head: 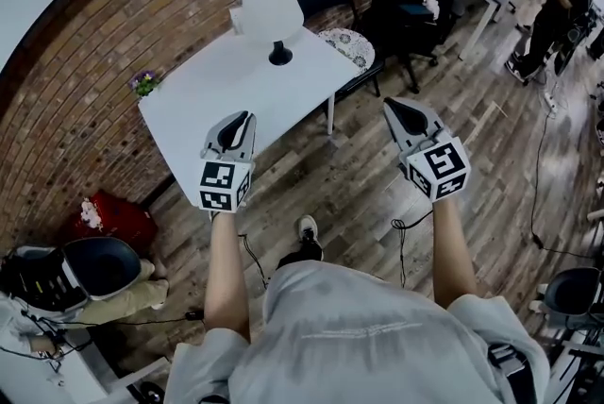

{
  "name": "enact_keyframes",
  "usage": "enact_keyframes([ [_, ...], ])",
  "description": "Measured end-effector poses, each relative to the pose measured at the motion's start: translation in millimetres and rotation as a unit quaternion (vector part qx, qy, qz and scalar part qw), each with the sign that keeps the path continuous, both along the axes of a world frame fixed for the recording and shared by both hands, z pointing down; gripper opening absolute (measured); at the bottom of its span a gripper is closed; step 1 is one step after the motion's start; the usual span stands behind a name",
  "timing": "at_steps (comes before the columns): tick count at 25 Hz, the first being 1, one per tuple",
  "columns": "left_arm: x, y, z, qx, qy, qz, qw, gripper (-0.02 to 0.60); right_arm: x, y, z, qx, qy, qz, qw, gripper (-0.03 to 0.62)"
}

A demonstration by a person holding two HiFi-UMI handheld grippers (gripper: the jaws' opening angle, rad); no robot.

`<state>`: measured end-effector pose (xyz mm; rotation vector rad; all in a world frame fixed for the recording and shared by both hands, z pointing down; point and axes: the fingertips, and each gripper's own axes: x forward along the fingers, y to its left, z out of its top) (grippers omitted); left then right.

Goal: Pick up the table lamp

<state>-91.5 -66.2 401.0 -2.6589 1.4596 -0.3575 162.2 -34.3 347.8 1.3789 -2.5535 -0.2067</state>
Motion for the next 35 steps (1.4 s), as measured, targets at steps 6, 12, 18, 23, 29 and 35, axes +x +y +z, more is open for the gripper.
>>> enact_keyframes([
  [6,-10.8,-63.4,4.5,-0.009,0.017,0.013,0.9997,0.127,-12.9,-52.0,-0.5,0.002,0.006,0.016,1.0,0.002],
  [12,-17.2,-116.8,12.7,-0.015,0.022,0.024,0.9994,0.198,-17.5,-89.4,10.0,-0.011,0.013,0.031,0.999,0.002],
  [18,-15.8,-156.1,18.7,-0.021,0.022,0.04,0.9987,0.209,-18.6,-118.9,17.4,-0.021,0.016,0.047,0.999,0.002],
  [23,-15.0,-181.3,28.9,-0.028,0.022,0.051,0.9981,0.209,-22.9,-140.2,24.4,-0.025,0.013,0.047,0.999,0.002],
  [29,-15.9,-211.1,41.7,-0.042,0.017,0.05,0.9977,0.213,-27.6,-165.0,35.1,-0.037,0.007,0.041,0.998,0.002],
  [35,-9.0,-239.1,64.7,-0.069,0.019,0.057,0.9958,0.219,-30.7,-195.5,43.2,-0.037,0.003,0.032,0.999,0.002],
])
